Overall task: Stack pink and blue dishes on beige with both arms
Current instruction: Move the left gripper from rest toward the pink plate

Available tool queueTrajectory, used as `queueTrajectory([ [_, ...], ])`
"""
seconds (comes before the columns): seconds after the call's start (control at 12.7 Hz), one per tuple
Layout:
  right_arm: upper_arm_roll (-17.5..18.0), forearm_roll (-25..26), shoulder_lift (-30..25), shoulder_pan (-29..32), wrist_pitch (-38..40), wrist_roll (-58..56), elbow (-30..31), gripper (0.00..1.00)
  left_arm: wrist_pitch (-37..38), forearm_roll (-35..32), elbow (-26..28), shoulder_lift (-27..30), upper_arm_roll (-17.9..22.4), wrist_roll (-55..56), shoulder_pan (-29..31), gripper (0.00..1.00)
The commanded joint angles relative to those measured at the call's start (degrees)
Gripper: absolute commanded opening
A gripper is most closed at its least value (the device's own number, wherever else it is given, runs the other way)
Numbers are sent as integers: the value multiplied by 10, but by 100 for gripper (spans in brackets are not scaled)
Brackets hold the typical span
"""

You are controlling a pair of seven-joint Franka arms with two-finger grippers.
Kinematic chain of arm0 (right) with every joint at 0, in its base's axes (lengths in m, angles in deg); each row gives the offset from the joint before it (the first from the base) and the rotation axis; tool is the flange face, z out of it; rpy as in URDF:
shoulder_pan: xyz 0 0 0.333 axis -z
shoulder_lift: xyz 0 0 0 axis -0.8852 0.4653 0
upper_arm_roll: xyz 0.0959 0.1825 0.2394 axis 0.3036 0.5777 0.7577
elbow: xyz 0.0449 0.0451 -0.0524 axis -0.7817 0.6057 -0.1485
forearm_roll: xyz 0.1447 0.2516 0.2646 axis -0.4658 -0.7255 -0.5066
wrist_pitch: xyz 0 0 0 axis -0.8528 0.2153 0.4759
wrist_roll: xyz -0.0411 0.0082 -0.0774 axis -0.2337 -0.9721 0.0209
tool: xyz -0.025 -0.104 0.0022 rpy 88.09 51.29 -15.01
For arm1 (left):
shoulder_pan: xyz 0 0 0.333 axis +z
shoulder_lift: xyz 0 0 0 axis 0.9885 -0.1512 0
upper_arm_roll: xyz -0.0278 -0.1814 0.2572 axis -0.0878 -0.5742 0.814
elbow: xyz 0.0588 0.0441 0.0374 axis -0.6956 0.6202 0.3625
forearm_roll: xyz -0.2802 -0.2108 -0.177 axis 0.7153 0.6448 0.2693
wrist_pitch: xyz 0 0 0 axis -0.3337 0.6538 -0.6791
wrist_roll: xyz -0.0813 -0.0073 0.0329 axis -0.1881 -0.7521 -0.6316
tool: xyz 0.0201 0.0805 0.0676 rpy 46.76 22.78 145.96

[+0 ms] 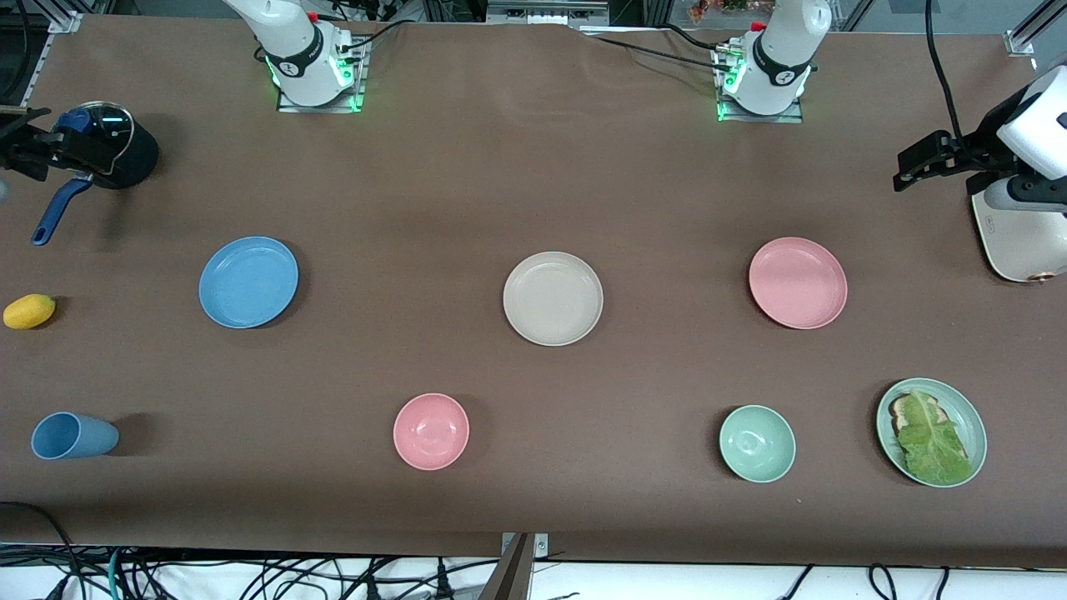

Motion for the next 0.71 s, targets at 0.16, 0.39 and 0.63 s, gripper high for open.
queueTrajectory([
  [0.16, 1, -6, 5, 1, -5, 6, -9, 100, 3, 3, -12, -20, 1, 6, 5, 100],
  [0.39, 2, -6, 4, 1, -4, 6, -9, 100, 2, 2, -13, -23, 1, 6, 7, 100],
  [0.63, 2, -6, 4, 1, -3, 6, -9, 100, 2, 2, -14, -23, 0, 6, 5, 100],
])
